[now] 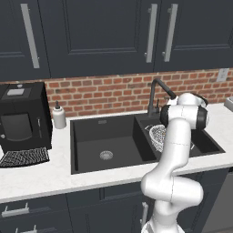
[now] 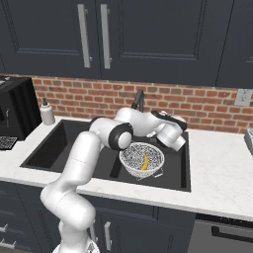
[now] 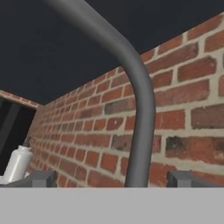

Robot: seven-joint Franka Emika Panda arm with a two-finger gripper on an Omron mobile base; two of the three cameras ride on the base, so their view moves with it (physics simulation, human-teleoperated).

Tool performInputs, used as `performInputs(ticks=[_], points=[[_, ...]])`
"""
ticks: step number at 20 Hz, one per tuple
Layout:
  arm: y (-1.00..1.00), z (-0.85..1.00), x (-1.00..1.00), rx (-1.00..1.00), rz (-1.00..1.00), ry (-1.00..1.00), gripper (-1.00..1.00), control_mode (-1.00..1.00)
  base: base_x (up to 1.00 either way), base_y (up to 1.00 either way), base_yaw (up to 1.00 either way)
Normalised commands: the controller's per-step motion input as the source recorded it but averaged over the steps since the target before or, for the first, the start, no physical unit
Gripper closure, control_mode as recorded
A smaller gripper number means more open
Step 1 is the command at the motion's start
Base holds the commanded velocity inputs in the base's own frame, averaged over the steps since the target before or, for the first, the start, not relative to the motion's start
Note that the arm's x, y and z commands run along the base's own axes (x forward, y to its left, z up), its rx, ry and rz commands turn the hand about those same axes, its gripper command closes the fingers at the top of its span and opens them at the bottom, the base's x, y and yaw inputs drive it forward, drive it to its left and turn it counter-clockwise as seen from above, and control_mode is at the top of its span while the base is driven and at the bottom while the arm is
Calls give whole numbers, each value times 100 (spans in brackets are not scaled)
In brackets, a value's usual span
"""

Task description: Put the colander in the sink, put the banana in the colander, and turn on the sink faucet and pour water over the colander.

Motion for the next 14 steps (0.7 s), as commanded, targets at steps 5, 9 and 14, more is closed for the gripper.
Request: performInputs(ticks=[5,9,14], points=[[0,-7,11,-1,0,3,-100,-100,0,0,0],[0,-14,11,-1,0,6,-100,-100,0,0,0],[-1,-14,9,0,0,9,-100,-100,0,0,0]])
